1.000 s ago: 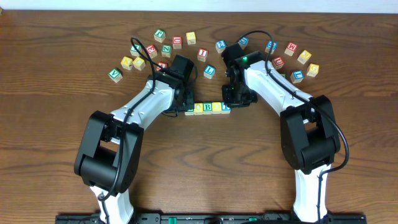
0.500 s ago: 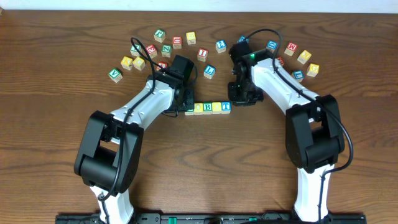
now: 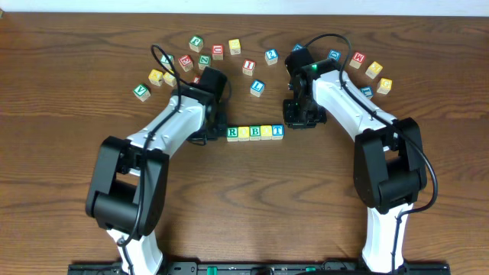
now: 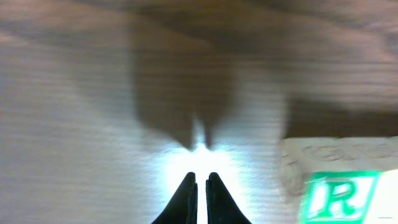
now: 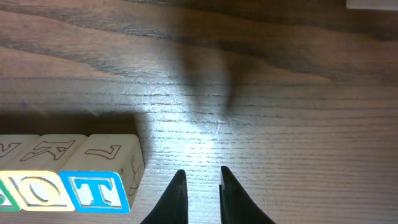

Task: Spell out ROBOT
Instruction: 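Lift both grippers up and away from the block row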

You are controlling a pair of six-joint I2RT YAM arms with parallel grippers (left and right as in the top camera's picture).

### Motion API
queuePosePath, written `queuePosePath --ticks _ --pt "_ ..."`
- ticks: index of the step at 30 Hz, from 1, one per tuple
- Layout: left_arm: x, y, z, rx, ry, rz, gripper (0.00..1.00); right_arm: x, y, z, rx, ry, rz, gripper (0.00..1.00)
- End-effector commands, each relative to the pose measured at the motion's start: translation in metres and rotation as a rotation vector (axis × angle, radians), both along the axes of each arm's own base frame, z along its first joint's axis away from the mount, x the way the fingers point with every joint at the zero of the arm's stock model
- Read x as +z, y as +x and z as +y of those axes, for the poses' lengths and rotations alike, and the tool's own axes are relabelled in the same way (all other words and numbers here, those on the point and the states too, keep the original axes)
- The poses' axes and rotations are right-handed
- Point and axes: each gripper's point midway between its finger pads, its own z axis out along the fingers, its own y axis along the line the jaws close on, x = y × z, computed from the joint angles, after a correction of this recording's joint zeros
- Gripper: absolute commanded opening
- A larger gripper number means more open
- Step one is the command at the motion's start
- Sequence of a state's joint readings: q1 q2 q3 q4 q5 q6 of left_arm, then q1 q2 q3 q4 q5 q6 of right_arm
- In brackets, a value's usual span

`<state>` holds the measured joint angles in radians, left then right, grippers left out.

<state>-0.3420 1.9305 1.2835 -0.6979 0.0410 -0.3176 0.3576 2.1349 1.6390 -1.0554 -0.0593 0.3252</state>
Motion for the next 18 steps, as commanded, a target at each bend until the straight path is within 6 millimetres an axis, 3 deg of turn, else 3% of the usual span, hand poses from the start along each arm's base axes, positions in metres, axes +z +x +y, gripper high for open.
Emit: queuePosePath --ticks 1,6,10,18 --pt "0.039 0.017 0.016 -0.008 0.032 -0.096 0.07 0.031 0.011 0.0 0.001 0.026 -0.078 0.13" --pt "0.085 0.024 0.034 0.038 0.008 -0.193 0.08 0.066 0.02 -0.007 -0.01 0.052 -0.167 0.17" --pt "0.133 0.025 0.057 0.098 -0.016 -0.305 0.08 0.105 0.024 -0.019 -0.024 0.078 -0.259 0.2" --pt "0.211 0.005 0.102 0.212 -0.037 -0.497 0.08 0.167 0.025 -0.05 -0.079 0.107 -0.411 0.26"
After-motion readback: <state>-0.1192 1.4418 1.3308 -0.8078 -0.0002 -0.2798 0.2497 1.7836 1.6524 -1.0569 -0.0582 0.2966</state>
